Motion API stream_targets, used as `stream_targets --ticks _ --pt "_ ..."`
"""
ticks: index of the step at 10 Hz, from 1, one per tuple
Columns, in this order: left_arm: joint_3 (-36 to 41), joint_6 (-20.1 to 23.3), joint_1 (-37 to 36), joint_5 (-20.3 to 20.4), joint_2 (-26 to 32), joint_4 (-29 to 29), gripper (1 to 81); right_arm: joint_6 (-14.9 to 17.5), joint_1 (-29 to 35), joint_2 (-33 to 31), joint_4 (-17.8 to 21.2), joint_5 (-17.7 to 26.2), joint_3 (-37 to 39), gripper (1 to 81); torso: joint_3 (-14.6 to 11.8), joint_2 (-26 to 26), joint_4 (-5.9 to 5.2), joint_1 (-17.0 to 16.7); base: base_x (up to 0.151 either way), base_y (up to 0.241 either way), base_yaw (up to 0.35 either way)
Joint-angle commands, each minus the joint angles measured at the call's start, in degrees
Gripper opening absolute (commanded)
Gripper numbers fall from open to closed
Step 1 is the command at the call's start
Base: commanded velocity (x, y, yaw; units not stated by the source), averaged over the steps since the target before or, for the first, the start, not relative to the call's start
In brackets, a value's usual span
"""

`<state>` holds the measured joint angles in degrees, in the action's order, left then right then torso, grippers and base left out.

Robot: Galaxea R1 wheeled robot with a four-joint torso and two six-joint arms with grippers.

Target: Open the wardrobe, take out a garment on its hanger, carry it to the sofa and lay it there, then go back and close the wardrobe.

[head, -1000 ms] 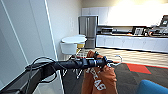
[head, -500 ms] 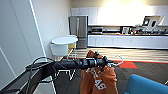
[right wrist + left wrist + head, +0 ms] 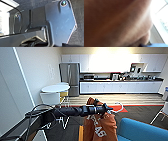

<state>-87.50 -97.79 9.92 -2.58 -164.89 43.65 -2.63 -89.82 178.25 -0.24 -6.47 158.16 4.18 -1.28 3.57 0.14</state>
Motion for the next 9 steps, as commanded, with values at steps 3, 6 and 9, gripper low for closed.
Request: stream_targets --ticks 3,6,9 --pt "2.6 2.0 -13.1 2.8 0.4 3.5 1.0 0.3 2.3 0.5 0.0 3.0 -0.7 81.1 0.0 0.0 0.00 0.0 0.000 0.000 -0.252" --pt "2.6 2.0 -13.0 2.8 0.4 3.5 1.0 0.3 2.6 0.6 -0.1 3.0 -0.7 81.1 0.0 0.0 0.00 0.0 0.000 0.000 -0.256" --pt "2.7 2.0 -13.0 2.8 0.5 3.5 1.0 0.3 2.6 0.6 -0.1 3.0 -0.7 81.1 0.0 0.0 0.00 0.0 0.000 0.000 -0.260"
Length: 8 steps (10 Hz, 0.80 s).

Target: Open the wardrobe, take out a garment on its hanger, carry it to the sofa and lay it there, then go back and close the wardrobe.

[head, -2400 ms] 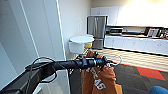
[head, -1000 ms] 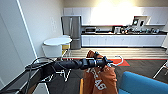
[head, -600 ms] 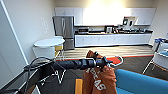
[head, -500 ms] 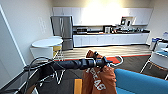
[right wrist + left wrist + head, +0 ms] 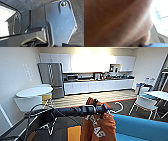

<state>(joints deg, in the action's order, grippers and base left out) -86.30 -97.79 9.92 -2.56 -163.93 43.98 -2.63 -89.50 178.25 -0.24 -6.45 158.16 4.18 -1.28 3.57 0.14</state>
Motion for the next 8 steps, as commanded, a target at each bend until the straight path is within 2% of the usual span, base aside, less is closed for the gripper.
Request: stream_targets --ticks 1,8 --pt "1.6 2.0 -13.0 2.8 -0.4 3.1 1.0 0.3 2.2 0.6 -0.1 2.9 -0.7 81.1 0.0 0.0 0.00 0.0 0.000 0.000 -0.263" --pt "2.2 2.0 -13.0 2.9 0.3 3.2 1.0 0.3 2.2 0.6 0.0 2.9 -0.7 81.1 0.0 0.0 0.00 0.0 0.000 0.000 -0.265"
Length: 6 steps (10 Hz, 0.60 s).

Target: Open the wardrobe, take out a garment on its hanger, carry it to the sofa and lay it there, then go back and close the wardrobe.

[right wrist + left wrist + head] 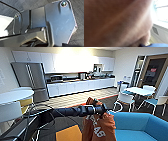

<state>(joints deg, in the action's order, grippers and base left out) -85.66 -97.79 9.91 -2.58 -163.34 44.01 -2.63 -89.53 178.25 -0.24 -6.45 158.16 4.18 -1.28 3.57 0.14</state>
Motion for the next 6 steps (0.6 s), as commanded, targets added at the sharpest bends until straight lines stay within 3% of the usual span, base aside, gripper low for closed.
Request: stream_targets --ticks 1,6 --pt "1.5 2.0 -13.0 2.9 -0.3 3.2 1.0 0.3 2.2 0.6 0.0 2.9 -0.7 81.1 0.0 0.0 0.00 0.0 0.000 0.000 -0.265" --pt "1.6 2.0 -13.0 2.9 -0.3 3.6 1.0 0.3 2.2 0.6 0.0 2.9 -0.7 81.1 0.0 0.0 0.00 0.0 0.000 0.000 -0.265"
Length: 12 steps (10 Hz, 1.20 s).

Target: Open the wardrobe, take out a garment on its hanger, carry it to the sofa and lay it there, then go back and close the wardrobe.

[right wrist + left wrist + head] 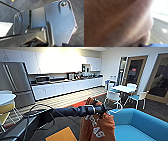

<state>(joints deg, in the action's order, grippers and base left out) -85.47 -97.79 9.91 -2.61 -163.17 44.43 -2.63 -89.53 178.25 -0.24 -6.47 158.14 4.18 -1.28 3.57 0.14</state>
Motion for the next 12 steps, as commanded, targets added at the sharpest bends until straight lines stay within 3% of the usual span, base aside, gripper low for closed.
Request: stream_targets --ticks 1,12 --pt "1.4 2.0 -13.0 2.9 -0.4 3.2 1.0 0.3 2.3 0.6 0.0 3.0 -0.6 81.1 0.0 0.0 0.00 0.0 0.000 0.000 -0.265" --pt "1.8 2.0 -12.9 2.4 -0.3 3.6 1.0 0.3 2.3 0.6 -0.1 3.0 -0.6 81.1 0.0 0.0 0.00 0.0 0.000 0.000 -0.251"
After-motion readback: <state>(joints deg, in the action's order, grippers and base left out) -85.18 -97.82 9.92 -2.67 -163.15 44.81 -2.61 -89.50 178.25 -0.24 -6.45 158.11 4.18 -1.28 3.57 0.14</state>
